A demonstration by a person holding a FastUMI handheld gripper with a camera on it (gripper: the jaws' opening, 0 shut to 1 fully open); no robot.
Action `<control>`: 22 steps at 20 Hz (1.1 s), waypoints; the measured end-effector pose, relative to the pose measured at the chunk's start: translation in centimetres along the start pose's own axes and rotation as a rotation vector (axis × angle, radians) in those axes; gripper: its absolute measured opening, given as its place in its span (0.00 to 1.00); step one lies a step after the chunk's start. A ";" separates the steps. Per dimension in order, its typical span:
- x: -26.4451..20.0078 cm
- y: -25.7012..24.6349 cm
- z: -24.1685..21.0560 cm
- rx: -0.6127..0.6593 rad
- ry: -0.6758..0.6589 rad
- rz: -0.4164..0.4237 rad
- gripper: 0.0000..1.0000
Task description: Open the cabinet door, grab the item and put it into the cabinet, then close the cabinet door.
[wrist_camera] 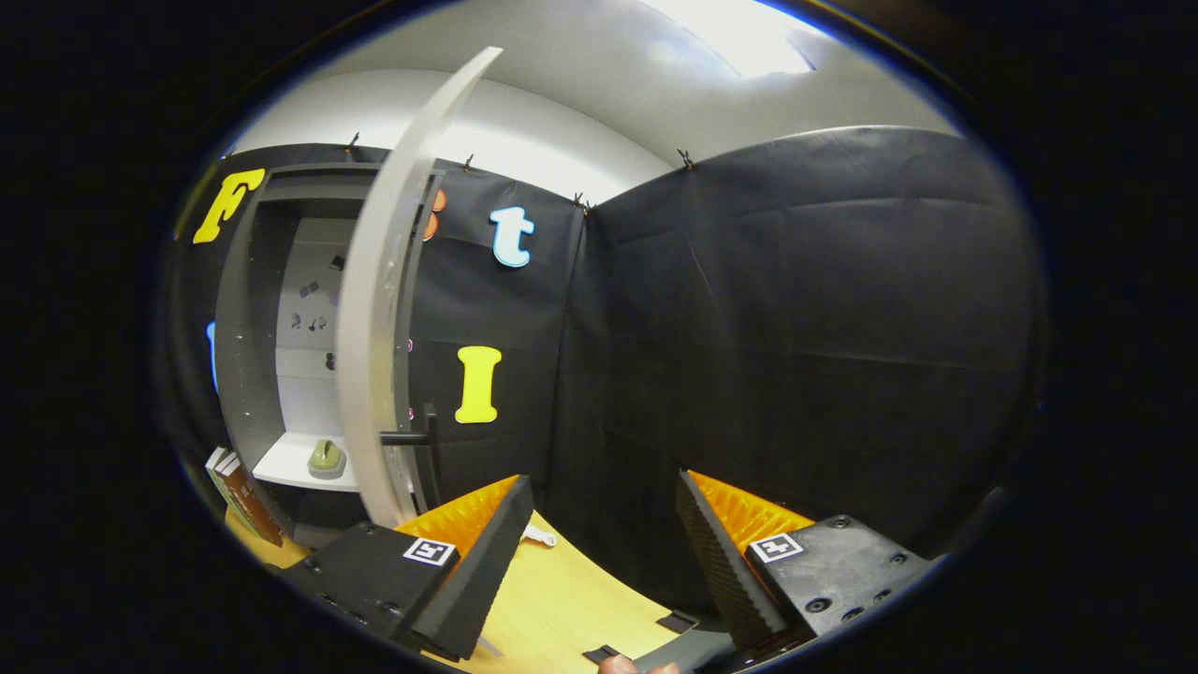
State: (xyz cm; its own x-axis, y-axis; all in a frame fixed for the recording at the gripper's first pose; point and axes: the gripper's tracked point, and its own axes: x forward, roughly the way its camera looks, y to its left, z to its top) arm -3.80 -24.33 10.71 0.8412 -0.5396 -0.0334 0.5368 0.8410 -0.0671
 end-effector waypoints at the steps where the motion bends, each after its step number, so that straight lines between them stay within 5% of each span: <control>1: 0.5 -0.3 0.0 0.016 0.005 0.008 0.98; 9: 2.7 3.2 -0.1 0.020 0.011 0.073 0.96; 15: 1.2 4.7 0.1 0.010 -0.009 0.069 0.95; 22: -1.7 8.8 0.0 0.011 -0.003 0.165 0.95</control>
State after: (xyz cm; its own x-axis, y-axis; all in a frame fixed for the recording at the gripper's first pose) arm -0.51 -16.03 10.22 0.9182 -0.3940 -0.0402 0.3919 0.9186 -0.0501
